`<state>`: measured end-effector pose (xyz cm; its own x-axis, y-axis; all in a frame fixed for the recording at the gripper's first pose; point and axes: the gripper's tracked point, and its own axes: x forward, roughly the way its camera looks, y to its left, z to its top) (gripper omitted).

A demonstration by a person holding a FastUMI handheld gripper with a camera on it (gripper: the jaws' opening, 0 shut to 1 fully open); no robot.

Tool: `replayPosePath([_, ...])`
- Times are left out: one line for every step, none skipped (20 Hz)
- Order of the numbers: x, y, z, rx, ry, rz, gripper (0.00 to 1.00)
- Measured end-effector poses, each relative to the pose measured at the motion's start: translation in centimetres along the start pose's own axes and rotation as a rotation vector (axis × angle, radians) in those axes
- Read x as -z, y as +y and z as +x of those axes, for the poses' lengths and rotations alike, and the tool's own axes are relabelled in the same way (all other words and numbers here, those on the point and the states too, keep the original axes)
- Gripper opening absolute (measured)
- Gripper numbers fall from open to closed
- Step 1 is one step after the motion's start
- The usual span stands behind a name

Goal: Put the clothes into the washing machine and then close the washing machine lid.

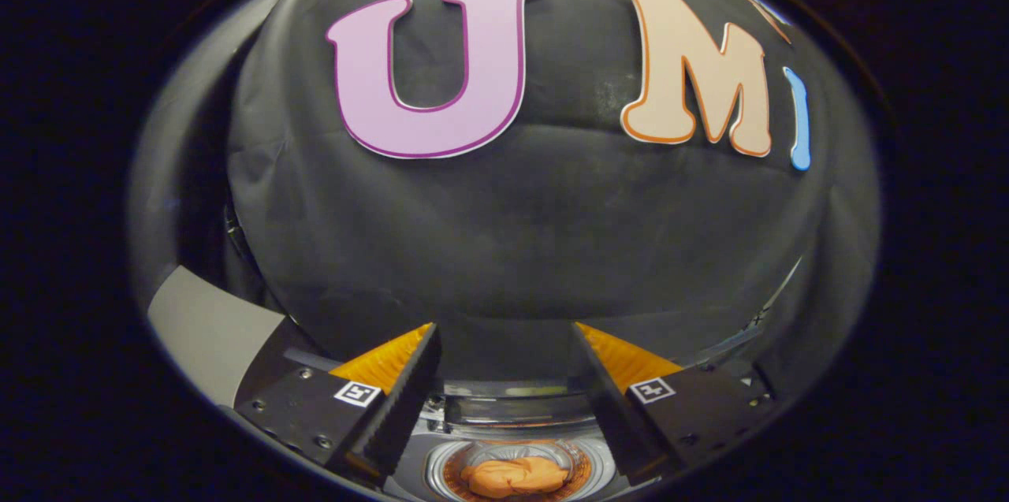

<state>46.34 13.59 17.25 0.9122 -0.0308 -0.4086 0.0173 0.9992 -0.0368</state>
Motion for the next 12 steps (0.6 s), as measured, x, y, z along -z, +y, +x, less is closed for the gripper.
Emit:
replayPosePath([0.2,-0.1,-0.5,-0.003,0.000,-0.002,0.99])
replayPosePath([0.6,-0.1,-1.2,-0.005,0.005,-0.001,0.99])
replayPosePath([1.0,0.0,-1.8,-0.008,0.006,-0.002,0.99])
replayPosePath([1.3,0.0,-2.4,-0.010,0.008,0.001,0.99])
replayPosePath([1.7,0.0,-3.0,-0.011,0.007,0.001,0.99])
replayPosePath([2.1,0.1,-3.4,-0.013,0.008,0.000,0.99])
replayPosePath([2.5,0.1,-4.0,-0.015,0.010,0.003,0.99])
replayPosePath([2.9,0.1,-4.4,-0.017,0.017,0.007,0.99])
replayPosePath([3.3,0.1,-4.6,-0.019,0.023,0.005,0.99])
replayPosePath([3.6,0.1,-5.0,-0.019,0.030,0.008,0.99])
replayPosePath([4.1,0.1,-5.5,-0.020,0.035,0.007,0.99])
replayPosePath([4.6,0.1,-6.0,-0.021,0.042,0.008,0.99])
